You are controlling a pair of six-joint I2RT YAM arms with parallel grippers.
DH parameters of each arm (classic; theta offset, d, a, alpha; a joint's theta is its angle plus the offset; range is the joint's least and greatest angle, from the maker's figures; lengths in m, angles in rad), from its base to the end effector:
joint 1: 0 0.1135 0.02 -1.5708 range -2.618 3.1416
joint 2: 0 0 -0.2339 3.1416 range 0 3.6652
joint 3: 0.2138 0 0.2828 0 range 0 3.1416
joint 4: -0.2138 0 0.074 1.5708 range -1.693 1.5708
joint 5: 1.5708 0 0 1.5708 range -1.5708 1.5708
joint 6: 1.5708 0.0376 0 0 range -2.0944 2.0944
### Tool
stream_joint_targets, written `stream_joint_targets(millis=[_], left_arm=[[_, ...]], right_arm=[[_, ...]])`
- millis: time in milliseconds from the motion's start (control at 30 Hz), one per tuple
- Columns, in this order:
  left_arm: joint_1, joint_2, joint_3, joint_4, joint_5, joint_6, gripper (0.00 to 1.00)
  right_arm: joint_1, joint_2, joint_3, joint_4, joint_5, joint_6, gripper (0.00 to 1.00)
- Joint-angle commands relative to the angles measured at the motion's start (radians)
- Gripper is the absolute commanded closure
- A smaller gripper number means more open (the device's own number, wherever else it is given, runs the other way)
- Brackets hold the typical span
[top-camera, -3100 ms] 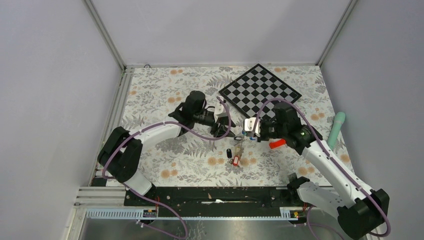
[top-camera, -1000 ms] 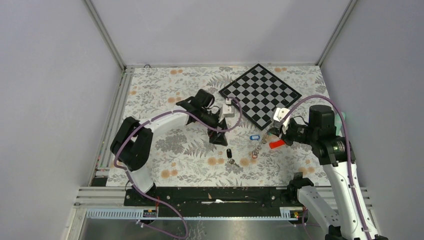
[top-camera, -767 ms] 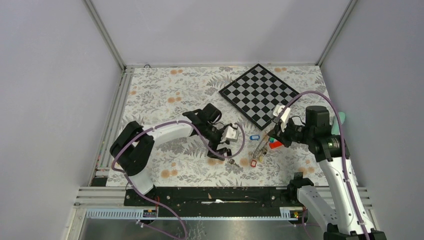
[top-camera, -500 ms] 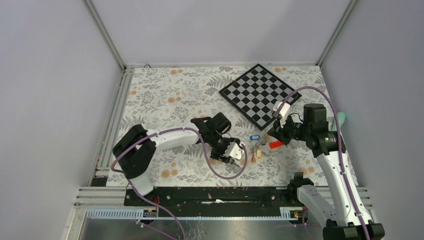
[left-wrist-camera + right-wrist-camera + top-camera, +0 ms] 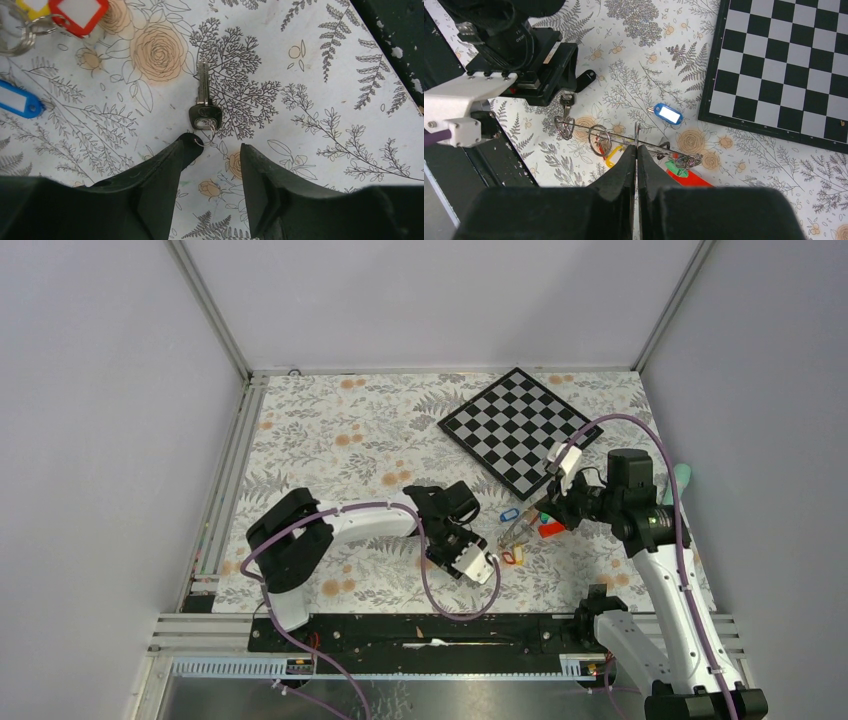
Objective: Put the keys on the keyring
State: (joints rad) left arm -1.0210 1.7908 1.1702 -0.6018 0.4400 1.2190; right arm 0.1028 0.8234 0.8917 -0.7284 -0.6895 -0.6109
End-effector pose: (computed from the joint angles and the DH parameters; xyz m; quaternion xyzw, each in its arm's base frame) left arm 0.1784 -0.3218 0.1283 0.8816 0.3847 -0.1972 0.1896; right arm 0.2104 0.0458 0.3006 -0.4345 0.7401 0.1898 0.4769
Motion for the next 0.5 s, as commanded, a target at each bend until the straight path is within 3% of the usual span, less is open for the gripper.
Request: stream_joint_targets(millis=[0, 467], left_arm=[[-0.018, 0.015, 0.042, -0.014, -0.046, 0.045, 0.49], [-0.060, 0.060, 0.053, 0.001, -0.087, 0.045, 0.62]], right_arm=[[-0.006, -0.021, -0.003, 0.041, -0.004, 0.018, 1.00], [-0.011, -0.036, -0.014, 0.040, -0.015, 0.024, 1.00]])
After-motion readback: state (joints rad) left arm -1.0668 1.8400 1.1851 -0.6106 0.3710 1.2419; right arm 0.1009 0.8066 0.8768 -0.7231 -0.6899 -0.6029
